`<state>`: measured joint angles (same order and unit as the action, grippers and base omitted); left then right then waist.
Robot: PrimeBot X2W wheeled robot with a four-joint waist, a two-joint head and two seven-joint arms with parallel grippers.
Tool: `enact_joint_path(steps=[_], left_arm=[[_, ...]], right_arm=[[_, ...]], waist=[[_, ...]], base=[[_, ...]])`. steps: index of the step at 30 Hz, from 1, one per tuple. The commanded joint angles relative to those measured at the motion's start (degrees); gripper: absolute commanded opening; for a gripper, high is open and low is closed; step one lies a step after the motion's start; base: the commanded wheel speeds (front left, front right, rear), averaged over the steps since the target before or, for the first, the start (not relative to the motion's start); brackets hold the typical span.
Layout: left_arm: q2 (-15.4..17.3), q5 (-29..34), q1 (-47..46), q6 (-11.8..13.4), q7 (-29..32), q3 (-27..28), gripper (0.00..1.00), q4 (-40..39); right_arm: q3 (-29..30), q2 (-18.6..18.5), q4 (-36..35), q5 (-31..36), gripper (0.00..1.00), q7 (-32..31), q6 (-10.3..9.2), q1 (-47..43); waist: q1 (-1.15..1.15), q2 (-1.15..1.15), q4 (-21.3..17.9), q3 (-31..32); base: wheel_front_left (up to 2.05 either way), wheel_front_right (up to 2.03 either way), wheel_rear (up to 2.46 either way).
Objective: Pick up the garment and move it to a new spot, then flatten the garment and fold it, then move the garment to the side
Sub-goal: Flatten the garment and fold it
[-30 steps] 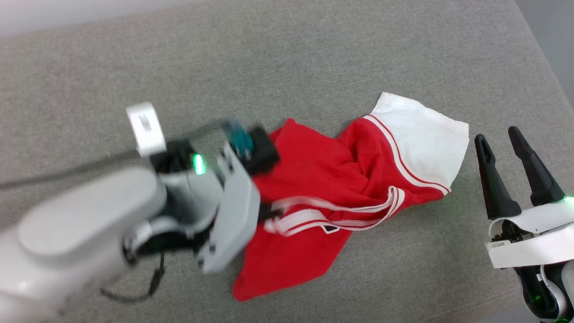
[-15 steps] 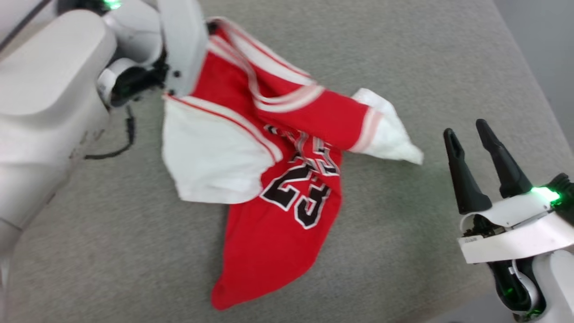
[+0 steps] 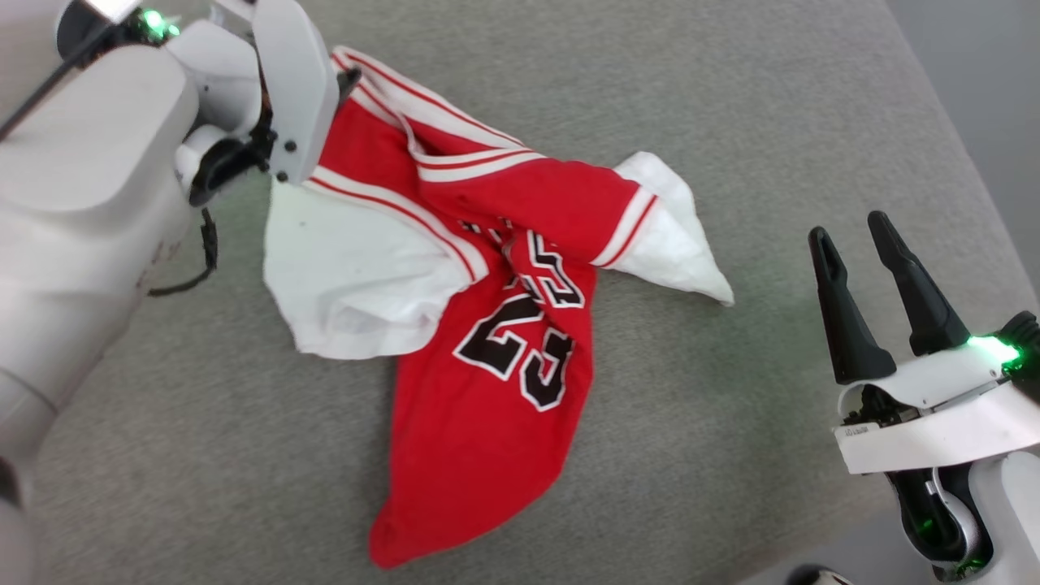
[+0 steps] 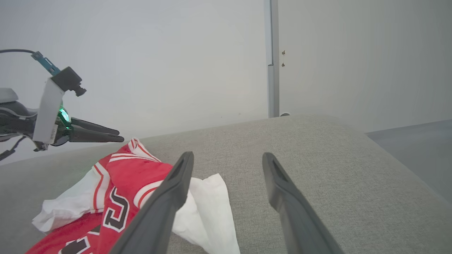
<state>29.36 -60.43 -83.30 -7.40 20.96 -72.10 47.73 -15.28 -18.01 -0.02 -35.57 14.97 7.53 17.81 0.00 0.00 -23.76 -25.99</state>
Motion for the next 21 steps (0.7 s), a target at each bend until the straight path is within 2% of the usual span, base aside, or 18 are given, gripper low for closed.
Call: enact_joint_path(steps=[1, 6, 9, 11, 15, 21], left_arm=[[0.66, -0.76, 0.5, -0.1, 1.71, -0.3, 1.0, -1.58], [3.75, -9.96, 1.27, -0.08, 15.98, -0.28, 1.0, -7.15], [4.72, -14.52, 1.23, -0.01, 25.23, -0.3, 1.0, -9.01], [5.54, -16.28, 1.47, 0.86, 29.16, -0.3, 1.0, -9.97], [6.7, -20.55, 3.81, 2.81, 32.91, 0.83, 1.0, -11.59], [7.83, -22.41, 7.36, 4.16, 31.62, 1.59, 1.0, -13.13]], right_arm=[[0.14, -0.37, 0.0, 0.16, 1.0, 0.28, -0.08, -0.84], [-0.24, -1.73, 0.25, 0.22, 1.0, 0.28, -0.08, -1.39], [-0.4, -2.29, 0.01, -0.01, 1.0, 0.28, -0.08, -0.89], [-0.57, -2.34, -0.17, -0.2, 1.0, 0.28, -0.08, -0.61], [-0.91, -2.17, -0.47, -0.39, 1.0, 0.28, -0.08, -0.59], [0.23, -1.56, -0.76, -0.54, 1.0, 0.28, -0.08, -1.1]], waist=[[0.0, 0.0, 2.79, 2.17], [0.0, 0.0, 6.07, 3.98], [0.0, 0.0, 6.81, 4.35], [0.0, 0.0, 6.86, 4.22], [0.0, 0.0, 6.14, 3.19], [0.0, 0.0, 4.49, 1.38]], base=[[0.0, 0.0, 0.0], [0.0, 0.0, 0.0], [0.0, 0.0, 0.0], [0.0, 0.0, 0.0], [0.0, 0.0, 0.0], [0.0, 0.0, 0.0]])
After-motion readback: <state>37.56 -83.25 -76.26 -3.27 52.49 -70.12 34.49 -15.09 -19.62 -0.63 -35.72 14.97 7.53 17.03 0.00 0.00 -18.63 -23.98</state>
